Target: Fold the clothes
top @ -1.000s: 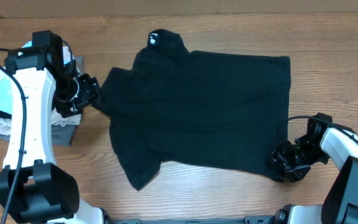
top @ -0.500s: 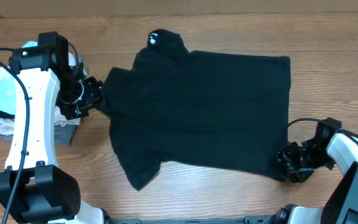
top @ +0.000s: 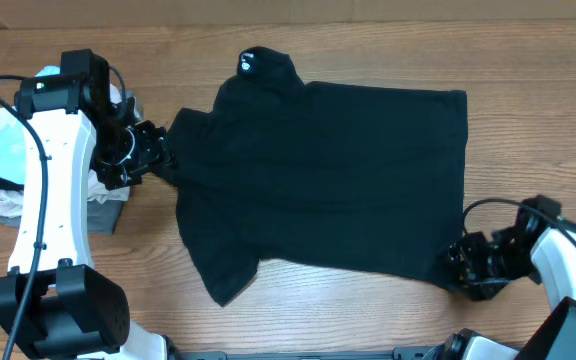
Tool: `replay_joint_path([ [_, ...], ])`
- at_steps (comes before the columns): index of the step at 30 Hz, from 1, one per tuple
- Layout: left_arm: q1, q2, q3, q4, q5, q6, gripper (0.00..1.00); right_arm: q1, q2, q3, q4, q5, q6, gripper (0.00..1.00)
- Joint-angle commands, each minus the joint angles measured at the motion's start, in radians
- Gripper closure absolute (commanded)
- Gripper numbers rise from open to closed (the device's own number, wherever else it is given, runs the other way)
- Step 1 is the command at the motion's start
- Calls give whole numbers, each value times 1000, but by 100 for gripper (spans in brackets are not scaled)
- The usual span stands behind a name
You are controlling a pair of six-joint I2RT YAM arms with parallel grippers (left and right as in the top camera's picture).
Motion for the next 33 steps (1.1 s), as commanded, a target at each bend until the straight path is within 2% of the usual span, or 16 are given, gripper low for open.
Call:
replay_joint_path([
  [1, -1, -11, 18, 2, 12, 26, 27, -3, -10, -72, 40, -5, 82, 42],
  [9, -1, -11, 17, 2, 12, 27, 26, -3, -10, -150, 131, 19, 137, 44],
  [12, -1, -11, 17, 1, 12, 27, 27, -3, -10, -150, 171, 45, 169, 59],
  [15, -1, -11, 17, -5, 12, 30, 27, -3, -10, -150, 211, 51, 169, 78],
  [20, -1, -11, 17, -12, 12, 65, 27, -3, -10, -135, 196, 74, 125, 92],
  [27, -17, -12, 17, -42, 28, 99, 29, -3, -14, -43, 114, 74, 37, 96],
  [33, -163, -25, -16, -75, 7, 67, 29, -3, -14, 54, 77, 54, -6, 96],
])
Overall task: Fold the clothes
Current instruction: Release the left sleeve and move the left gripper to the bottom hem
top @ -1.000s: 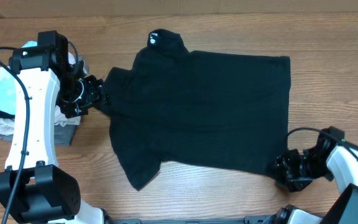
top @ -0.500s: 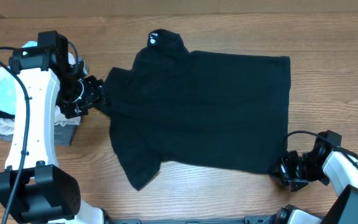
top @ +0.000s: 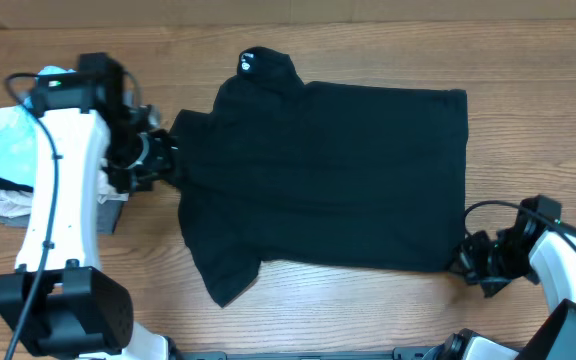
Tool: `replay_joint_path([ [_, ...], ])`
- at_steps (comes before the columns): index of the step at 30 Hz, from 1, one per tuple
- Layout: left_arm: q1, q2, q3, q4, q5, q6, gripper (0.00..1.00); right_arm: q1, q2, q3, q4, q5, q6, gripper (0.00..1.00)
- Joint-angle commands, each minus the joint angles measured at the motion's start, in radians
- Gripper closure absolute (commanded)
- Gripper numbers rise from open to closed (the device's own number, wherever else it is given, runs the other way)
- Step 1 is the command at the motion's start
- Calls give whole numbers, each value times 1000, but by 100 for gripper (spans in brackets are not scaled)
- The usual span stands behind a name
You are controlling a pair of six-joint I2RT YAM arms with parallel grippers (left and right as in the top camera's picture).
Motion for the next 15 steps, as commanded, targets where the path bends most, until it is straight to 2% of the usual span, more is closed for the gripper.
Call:
replay_joint_path([
  [1, -107, -25, -27, -5, -2, -20, 28, -3, -3, 57, 5, -11, -37, 96],
  [8, -274, -25, -179, 17, -23, -168, 28, -3, -3, 61, 24, -38, -37, 96],
  [15, -359, -66, -374, 47, -14, -327, 29, -3, -3, 61, 31, -39, -40, 96],
])
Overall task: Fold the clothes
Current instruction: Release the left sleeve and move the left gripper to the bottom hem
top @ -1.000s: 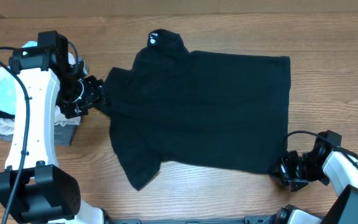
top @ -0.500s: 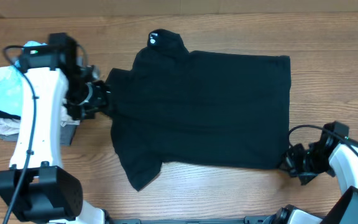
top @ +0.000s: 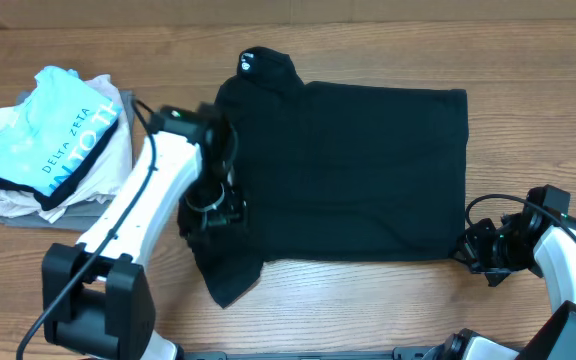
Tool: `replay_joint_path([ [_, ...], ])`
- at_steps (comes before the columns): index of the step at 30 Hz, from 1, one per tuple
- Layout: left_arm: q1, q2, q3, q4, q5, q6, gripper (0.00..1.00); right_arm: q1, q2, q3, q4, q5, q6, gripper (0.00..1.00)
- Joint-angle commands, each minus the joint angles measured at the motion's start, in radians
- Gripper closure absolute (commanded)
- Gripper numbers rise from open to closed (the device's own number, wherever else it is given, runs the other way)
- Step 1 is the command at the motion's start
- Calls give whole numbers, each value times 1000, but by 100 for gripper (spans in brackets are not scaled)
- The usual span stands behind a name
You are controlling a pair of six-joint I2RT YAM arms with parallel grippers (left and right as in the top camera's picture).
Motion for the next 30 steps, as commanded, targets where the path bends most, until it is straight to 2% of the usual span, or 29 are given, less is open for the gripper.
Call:
replay_joint_path([
  [1, -42, -77, -85, 1, -3, -129, 28, -3, -3, 23, 6, -8, -8, 96],
  [7, -165, -209, -255, 77, -19, -241, 25, -3, -3, 23, 10, -8, -8, 96],
  [14, -282, -212, -427, 331, -73, -338, 24, -3, -3, 23, 10, -8, -8, 96],
  [17, -296, -195, -457, 352, -114, -388, 23, -3, -3, 23, 5, -9, -16, 96],
  [23, -294, -189, -509, 391, -177, -411, 23, -3, -3, 23, 3, -13, -30, 96],
  [30, -296, -189, -570, 472, -168, -404, 36, -3, -3, 23, 5, -13, -30, 96],
])
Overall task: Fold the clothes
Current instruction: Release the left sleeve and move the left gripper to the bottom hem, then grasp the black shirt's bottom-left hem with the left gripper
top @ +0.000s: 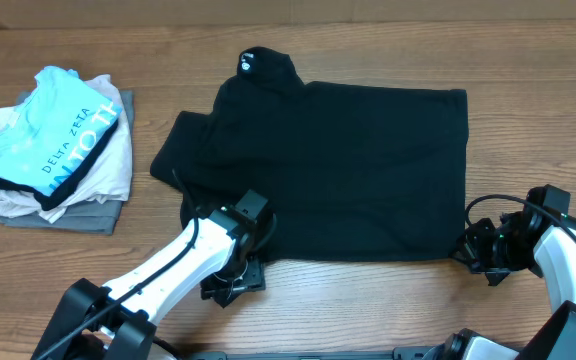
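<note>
A black t-shirt (338,170) lies spread flat on the wooden table, collar to the left and hem to the right. My left gripper (231,286) is low over the shirt's near sleeve at the front left. It hides the sleeve's tip, and its fingers merge with the dark cloth. My right gripper (467,251) sits at the hem's near right corner and appears shut on the cloth there.
A stack of folded clothes (53,145), with a light blue printed shirt on top, lies at the far left. The right arm's cable (493,205) loops beside the hem. The table's front edge runs just below both arms.
My left arm has moved from over the shirt's left shoulder to the near sleeve at the front. The far sleeve now lies uncovered and flat. The right gripper has not moved.
At first my left gripper was at the far sleeve beside the folded stack, and my right gripper at the drooping hem corner. The hem corner then shifted slightly right and the bottom edge straightened. My left arm came over the shirt, then to the near sleeve.
</note>
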Tool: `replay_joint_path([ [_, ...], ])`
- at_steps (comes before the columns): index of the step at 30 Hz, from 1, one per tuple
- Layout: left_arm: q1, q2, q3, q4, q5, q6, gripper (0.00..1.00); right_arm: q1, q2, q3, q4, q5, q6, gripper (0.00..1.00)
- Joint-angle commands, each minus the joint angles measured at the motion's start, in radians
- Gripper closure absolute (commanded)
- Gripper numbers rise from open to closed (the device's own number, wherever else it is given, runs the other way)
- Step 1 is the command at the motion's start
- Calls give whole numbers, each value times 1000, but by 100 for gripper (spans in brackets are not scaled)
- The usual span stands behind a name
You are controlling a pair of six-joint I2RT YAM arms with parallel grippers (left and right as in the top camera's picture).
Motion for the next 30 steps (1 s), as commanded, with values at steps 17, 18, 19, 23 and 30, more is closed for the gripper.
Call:
replay_joint_path([
  [17, 23, 3, 4, -121, -50, 31, 83, -3, -3, 22, 9, -9, -8, 96],
  [18, 23, 3, 2, -136, -50, 32, 69, -3, -3, 22, 9, -9, -8, 95],
  [19, 23, 3, -4, -144, -50, 28, 58, -3, -3, 22, 9, -9, -8, 96],
  [23, 22, 3, -42, -99, -59, 9, 41, -3, -3, 22, 9, -9, -8, 96],
  [30, 41, 3, -102, -26, -47, -24, 50, -3, -3, 22, 8, -9, -11, 96],
])
